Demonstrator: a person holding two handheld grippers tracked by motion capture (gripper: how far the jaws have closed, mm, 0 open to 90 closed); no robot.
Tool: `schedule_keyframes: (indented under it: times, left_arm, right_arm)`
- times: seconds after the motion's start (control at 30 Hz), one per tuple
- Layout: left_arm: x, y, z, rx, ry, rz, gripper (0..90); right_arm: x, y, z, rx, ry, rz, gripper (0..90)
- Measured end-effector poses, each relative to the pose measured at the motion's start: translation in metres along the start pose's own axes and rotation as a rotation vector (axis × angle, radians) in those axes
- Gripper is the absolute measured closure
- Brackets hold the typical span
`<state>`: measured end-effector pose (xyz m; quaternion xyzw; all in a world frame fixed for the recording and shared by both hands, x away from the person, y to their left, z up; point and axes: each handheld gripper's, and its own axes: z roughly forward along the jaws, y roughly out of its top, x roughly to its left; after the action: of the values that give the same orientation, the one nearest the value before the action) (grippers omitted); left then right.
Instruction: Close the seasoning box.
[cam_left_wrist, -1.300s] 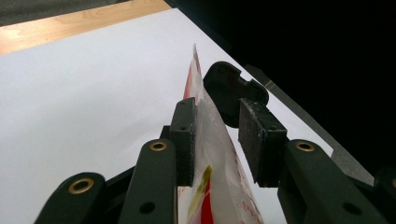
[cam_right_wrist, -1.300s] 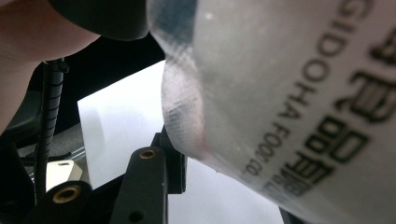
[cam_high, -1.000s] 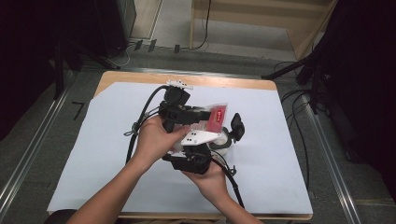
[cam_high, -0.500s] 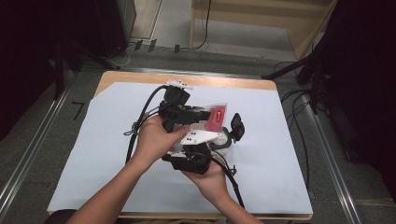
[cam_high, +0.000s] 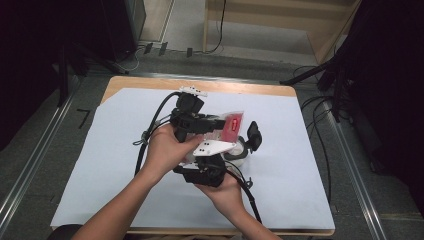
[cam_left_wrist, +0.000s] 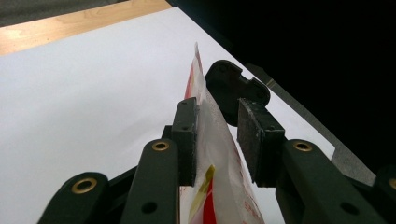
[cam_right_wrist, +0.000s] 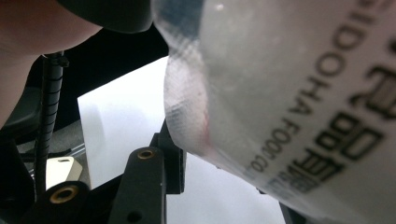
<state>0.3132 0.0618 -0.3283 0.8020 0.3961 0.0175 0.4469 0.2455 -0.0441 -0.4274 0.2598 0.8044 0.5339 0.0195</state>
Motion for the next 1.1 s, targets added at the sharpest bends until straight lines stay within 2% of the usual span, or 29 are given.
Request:
schedule_keyframes:
  times: [0.37,0.47,0.7,0.77,1.1]
  left_arm:
    - [-0.001,0.001,-0.002,-0.008,-0.004,-0.005,68.4]
    - [-0.001,0.001,-0.003,-0.007,-0.002,-0.001,68.4]
    - [0.000,0.001,-0.002,0.019,0.001,0.003,68.3]
    - [0.001,0.000,-0.002,0.009,-0.012,-0.002,68.1]
    - [0.005,0.000,-0.005,0.042,-0.028,-0.030,68.9]
  right_arm:
    - [0.002,0.001,-0.001,-0.002,-0.007,-0.017,61.1]
    - [0.003,0.002,0.000,-0.002,0.001,-0.021,58.1]
    - [0.002,-0.002,0.001,-0.006,-0.001,-0.029,57.3]
    - [0.003,-0.004,0.002,-0.016,-0.003,-0.041,56.2]
    - [0.006,-0.010,0.006,-0.021,-0.005,-0.079,52.3]
